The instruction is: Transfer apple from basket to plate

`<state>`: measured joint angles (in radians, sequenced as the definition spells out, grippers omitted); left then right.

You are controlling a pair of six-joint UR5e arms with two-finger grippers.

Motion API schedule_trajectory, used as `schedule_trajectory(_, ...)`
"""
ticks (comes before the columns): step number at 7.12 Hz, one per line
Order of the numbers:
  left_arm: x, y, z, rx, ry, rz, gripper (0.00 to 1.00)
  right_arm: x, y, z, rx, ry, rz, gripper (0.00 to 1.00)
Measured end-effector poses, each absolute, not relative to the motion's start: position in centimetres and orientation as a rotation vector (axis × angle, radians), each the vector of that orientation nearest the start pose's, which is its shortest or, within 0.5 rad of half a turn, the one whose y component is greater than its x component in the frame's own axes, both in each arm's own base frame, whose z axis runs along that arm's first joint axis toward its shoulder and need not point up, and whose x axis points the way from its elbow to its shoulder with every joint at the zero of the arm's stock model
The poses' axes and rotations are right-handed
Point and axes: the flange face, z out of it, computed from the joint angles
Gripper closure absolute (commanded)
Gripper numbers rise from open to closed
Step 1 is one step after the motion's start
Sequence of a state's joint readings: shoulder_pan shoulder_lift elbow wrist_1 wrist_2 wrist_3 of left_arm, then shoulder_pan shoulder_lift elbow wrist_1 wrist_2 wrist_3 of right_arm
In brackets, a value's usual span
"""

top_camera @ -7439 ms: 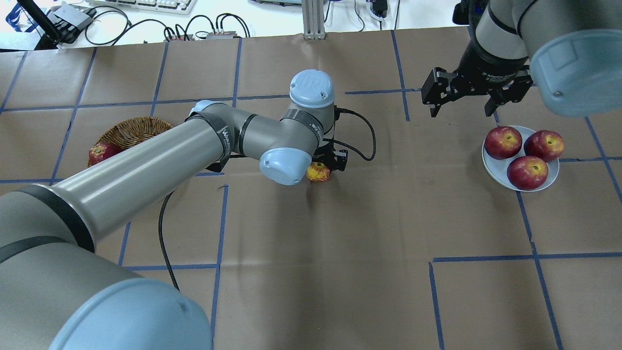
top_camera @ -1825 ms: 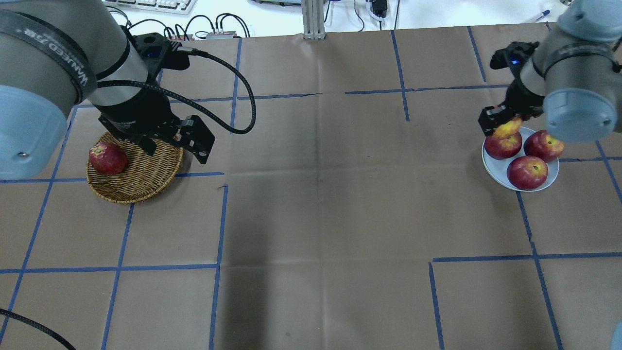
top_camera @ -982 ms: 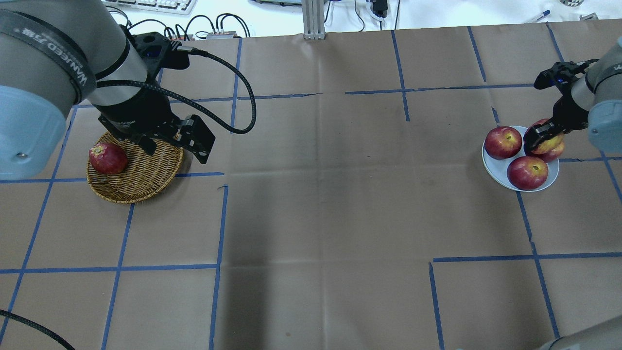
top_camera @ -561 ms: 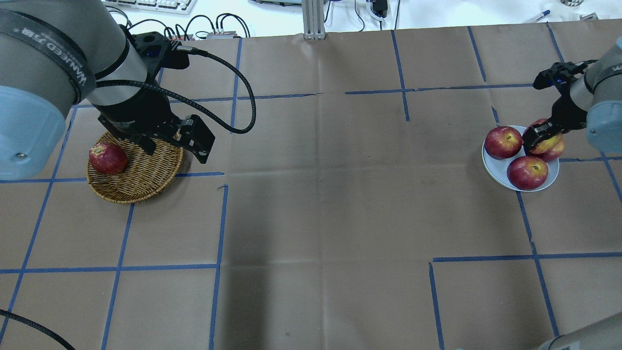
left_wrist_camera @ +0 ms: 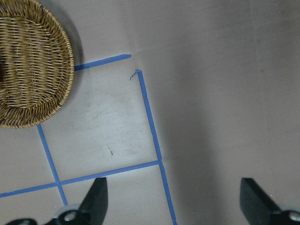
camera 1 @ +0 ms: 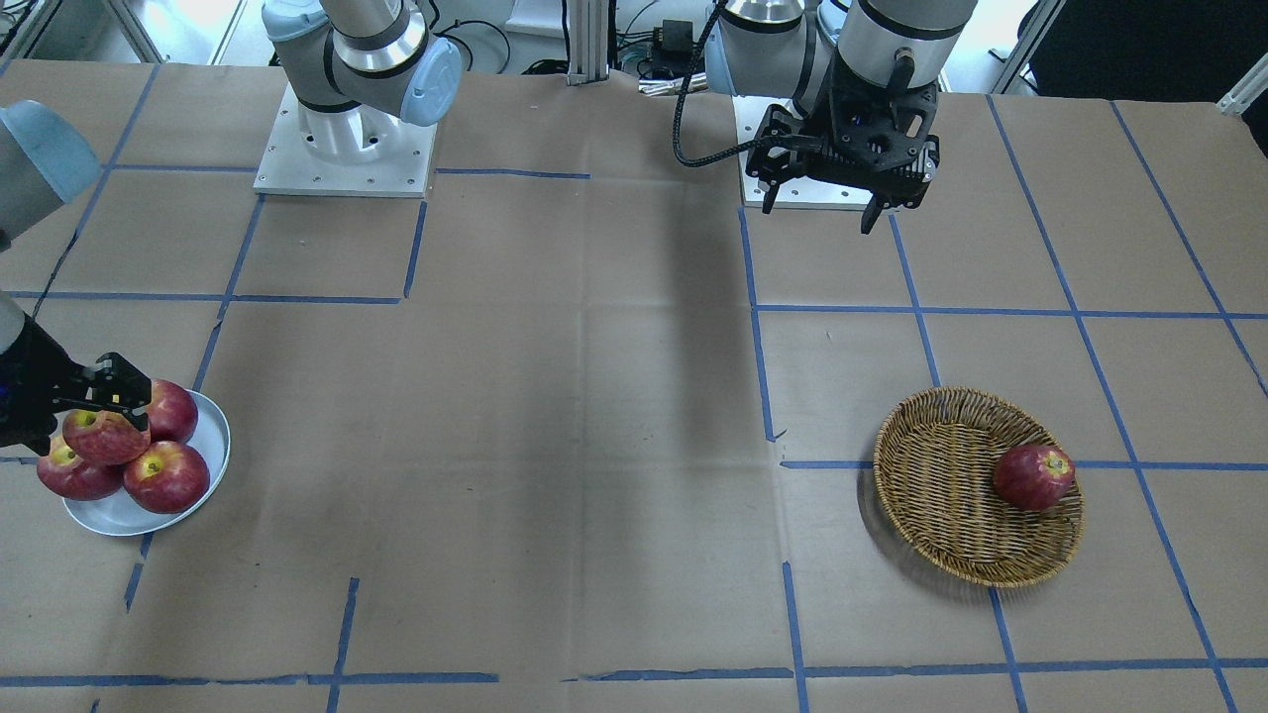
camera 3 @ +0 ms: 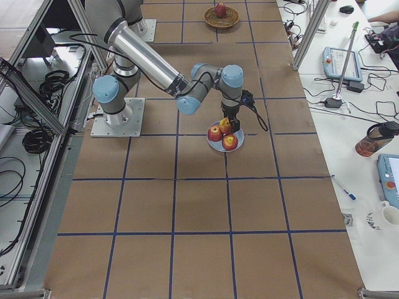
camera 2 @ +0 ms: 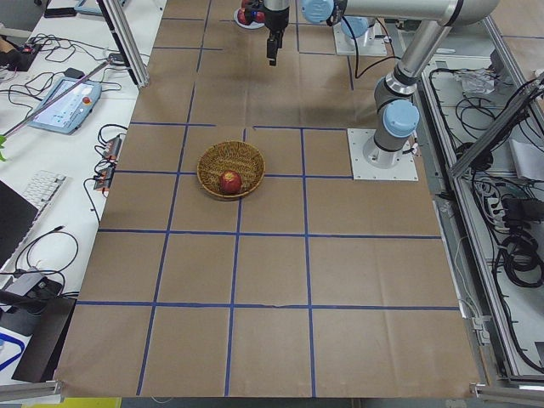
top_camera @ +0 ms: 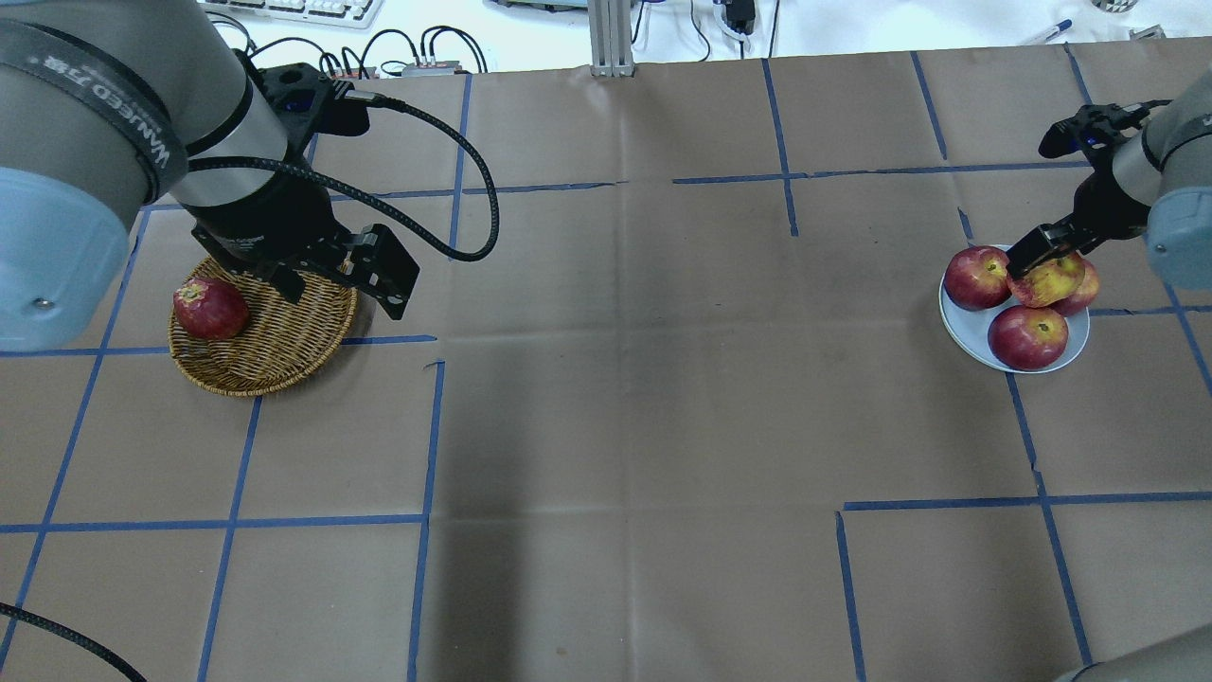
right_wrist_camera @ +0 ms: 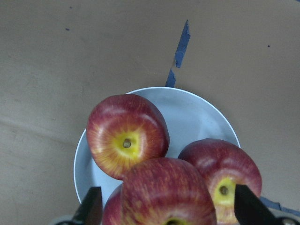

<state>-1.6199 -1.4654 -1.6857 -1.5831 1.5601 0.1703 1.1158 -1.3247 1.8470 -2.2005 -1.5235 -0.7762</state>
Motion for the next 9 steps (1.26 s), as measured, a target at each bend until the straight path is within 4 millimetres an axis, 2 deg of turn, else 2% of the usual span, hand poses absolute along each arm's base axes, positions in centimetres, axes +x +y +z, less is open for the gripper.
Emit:
schedule_trajectory(2, -15.6, -43.8, 48.0, 0.345, 3.134, 0.033, 0.01, -7.5, -55.6, 35.3, -0.5, 3.137, -0.247, 0.0)
schedule_trajectory(5, -15.6, -43.7, 48.0, 0.345, 3.135, 0.031, 0.01, 0.7, -53.9, 43.2, -0.308, 3.123, -0.158, 0.0)
schedule_trajectory(7, -15.6, -43.7, 48.1, 0.346, 3.135, 0.03, 0.01, 7.2, -51.5, 45.7, -0.142, 3.11, -0.06, 0.0)
schedule_trajectory(8, -15.6, -43.7, 48.1, 0.347, 3.134, 0.028, 0.01, 9.9, -50.4, 46.2, -0.099, 3.11, -0.034, 0.0)
schedule_trajectory(9, -15.6, -43.6, 48.1, 0.347, 3.134, 0.027, 0.01, 11.3, -49.8, 46.3, -0.084, 3.111, -0.019, 0.0)
